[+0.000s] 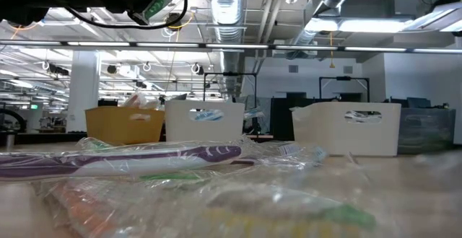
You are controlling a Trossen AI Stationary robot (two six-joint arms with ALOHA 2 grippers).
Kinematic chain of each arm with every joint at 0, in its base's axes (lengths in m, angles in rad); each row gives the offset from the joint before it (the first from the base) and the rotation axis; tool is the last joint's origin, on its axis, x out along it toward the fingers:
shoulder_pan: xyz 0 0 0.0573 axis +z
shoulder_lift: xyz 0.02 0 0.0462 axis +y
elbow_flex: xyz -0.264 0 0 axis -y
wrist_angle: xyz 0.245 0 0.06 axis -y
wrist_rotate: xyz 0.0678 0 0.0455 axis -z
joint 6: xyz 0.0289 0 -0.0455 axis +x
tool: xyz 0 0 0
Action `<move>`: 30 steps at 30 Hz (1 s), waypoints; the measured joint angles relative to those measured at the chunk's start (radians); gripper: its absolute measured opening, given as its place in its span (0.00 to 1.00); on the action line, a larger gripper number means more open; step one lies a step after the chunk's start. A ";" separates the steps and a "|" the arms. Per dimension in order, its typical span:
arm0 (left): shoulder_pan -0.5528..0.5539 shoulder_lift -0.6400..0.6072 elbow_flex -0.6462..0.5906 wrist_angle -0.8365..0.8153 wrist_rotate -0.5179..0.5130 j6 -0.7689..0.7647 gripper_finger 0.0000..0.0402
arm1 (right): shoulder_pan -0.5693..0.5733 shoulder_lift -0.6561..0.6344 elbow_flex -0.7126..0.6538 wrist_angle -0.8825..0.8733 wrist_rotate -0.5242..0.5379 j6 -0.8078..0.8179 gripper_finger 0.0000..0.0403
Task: Pick & Place Toothbrushes
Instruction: Put the top green toothbrush into the black bin
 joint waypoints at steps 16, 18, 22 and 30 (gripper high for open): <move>0.002 0.000 0.000 0.011 0.000 0.000 0.04 | -0.001 0.000 0.000 0.006 0.000 -0.003 0.61; 0.009 0.000 0.000 0.012 0.005 0.000 0.04 | -0.001 0.000 0.000 0.006 0.000 -0.003 0.61; 0.027 0.000 0.000 0.013 0.047 -0.003 0.04 | -0.001 0.000 0.000 0.015 0.000 -0.016 0.61; 0.028 0.000 -0.001 0.020 0.048 -0.003 0.04 | -0.001 0.000 0.000 0.023 0.000 -0.029 0.57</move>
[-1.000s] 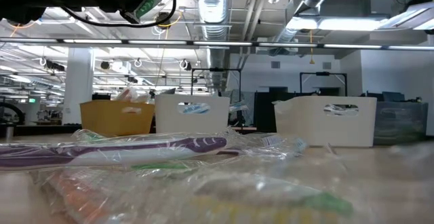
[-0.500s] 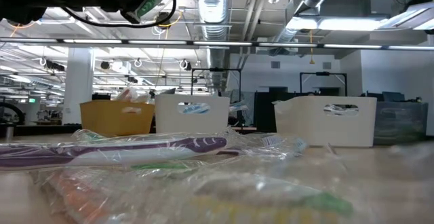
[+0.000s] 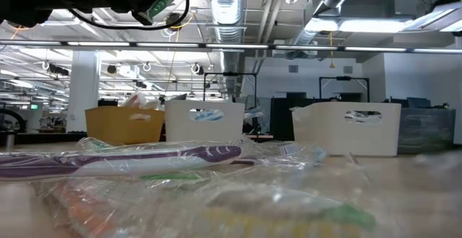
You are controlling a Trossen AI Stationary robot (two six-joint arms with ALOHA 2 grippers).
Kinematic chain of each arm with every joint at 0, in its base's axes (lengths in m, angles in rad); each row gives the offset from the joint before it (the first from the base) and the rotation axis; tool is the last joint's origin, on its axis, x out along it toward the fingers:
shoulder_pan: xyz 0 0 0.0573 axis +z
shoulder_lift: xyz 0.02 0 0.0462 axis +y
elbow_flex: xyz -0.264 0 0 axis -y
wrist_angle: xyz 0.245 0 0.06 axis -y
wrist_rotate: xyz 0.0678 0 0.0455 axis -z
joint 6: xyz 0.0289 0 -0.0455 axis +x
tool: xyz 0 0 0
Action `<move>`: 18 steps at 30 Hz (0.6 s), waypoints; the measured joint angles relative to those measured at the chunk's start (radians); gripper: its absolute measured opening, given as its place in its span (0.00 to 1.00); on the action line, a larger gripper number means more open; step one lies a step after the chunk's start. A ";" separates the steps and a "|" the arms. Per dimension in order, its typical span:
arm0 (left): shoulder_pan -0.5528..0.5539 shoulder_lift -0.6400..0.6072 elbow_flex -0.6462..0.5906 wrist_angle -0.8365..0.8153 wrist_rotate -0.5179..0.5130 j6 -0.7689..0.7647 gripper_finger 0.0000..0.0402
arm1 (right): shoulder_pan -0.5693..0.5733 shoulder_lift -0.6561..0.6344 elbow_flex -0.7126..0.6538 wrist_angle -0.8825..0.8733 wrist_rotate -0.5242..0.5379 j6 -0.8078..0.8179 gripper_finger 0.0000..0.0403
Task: Pick & Place Toothbrushes
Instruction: Put the top green toothbrush into the black bin
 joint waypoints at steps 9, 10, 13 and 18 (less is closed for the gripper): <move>-0.001 0.000 0.000 0.000 0.004 0.000 0.04 | -0.001 0.000 0.000 -0.001 0.000 -0.015 0.25; -0.001 0.000 0.000 0.000 0.005 0.000 0.04 | -0.001 0.000 0.000 -0.001 0.001 -0.021 0.21; -0.001 0.000 0.000 -0.002 0.009 -0.002 0.04 | -0.001 0.000 0.000 -0.001 0.004 -0.027 0.07; 0.015 0.000 0.000 -0.002 0.038 -0.023 0.12 | -0.001 0.000 0.000 -0.002 0.005 -0.046 0.08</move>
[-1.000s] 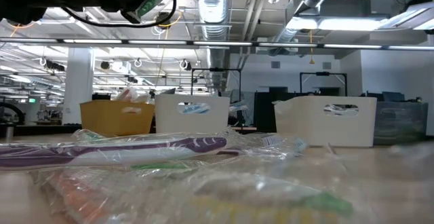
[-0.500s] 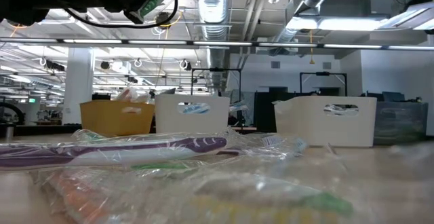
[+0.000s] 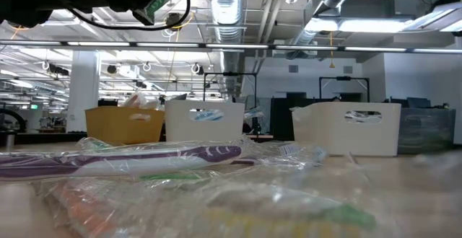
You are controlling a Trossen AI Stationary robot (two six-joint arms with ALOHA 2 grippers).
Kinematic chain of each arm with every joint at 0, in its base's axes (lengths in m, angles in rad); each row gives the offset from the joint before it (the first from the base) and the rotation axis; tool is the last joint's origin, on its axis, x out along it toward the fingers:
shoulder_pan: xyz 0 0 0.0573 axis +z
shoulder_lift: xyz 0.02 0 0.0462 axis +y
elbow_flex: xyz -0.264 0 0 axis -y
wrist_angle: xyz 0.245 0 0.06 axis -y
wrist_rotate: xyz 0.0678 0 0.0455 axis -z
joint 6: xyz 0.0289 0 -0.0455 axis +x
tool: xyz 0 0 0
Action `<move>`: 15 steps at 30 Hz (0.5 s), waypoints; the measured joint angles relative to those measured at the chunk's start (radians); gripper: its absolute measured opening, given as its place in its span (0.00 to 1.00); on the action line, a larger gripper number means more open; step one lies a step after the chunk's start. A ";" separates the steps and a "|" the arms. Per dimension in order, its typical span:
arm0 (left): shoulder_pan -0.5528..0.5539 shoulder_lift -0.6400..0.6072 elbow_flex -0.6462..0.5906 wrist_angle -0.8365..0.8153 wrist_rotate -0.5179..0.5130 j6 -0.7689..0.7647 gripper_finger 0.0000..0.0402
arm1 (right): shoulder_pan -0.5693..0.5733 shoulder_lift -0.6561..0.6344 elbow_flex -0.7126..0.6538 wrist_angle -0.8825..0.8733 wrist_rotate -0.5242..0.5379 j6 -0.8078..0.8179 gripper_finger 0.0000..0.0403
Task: Pick & Place Toothbrushes
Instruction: Put the top green toothbrush into the black bin
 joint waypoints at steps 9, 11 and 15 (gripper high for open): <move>0.010 0.000 0.000 0.000 0.029 -0.049 0.31 | 0.001 0.000 0.000 -0.024 -0.002 0.003 0.04; 0.010 0.000 0.000 0.003 0.044 -0.063 0.36 | 0.003 0.000 0.000 -0.027 -0.001 0.004 0.06; 0.010 0.000 0.000 0.003 0.046 -0.065 0.46 | 0.011 0.001 0.000 -0.040 0.026 0.005 0.04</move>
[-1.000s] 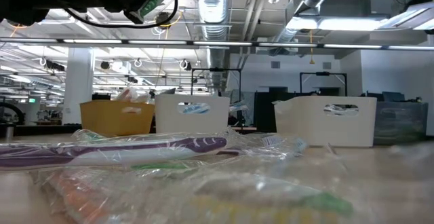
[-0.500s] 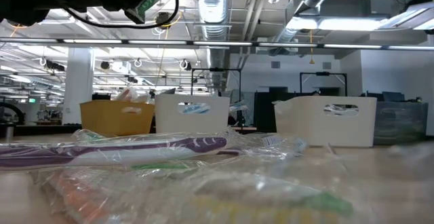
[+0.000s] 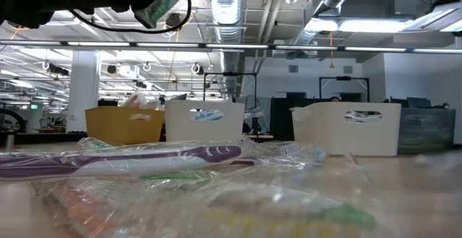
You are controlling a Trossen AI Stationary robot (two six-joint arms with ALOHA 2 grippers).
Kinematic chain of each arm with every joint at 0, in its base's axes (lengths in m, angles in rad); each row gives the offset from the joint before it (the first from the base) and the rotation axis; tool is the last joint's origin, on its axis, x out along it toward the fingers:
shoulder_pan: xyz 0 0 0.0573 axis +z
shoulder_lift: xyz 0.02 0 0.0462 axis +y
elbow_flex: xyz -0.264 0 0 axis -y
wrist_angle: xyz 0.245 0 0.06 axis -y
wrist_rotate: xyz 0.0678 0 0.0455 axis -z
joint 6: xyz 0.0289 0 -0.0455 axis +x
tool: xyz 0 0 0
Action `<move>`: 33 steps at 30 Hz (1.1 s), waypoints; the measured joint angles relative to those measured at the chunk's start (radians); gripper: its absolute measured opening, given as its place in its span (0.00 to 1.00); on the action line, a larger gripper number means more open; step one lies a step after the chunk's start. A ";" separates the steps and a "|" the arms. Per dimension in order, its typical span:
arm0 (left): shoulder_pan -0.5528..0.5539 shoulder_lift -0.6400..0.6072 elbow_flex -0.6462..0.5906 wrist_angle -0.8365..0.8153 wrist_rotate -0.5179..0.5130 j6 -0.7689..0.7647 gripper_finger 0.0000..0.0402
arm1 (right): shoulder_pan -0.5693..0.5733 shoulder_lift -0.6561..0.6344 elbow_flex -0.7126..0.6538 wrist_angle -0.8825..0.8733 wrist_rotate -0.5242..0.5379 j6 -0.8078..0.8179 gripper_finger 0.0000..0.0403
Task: Pick & Place Toothbrushes
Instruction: Put the top green toothbrush into the black bin
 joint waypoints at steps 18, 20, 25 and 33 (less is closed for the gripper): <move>0.000 0.000 -0.003 -0.067 0.001 0.000 0.63 | 0.141 -0.056 0.045 -0.430 0.366 0.283 0.04; 0.000 0.000 -0.003 -0.072 0.001 0.000 0.63 | 0.162 -0.071 0.078 -0.527 0.402 0.333 0.04; 0.000 0.000 -0.003 -0.073 0.001 0.001 0.62 | 0.213 -0.080 0.205 -0.831 0.468 0.478 0.04; 0.000 0.000 -0.003 -0.078 0.001 -0.023 0.62 | 0.245 -0.080 0.475 -1.540 0.512 0.942 0.04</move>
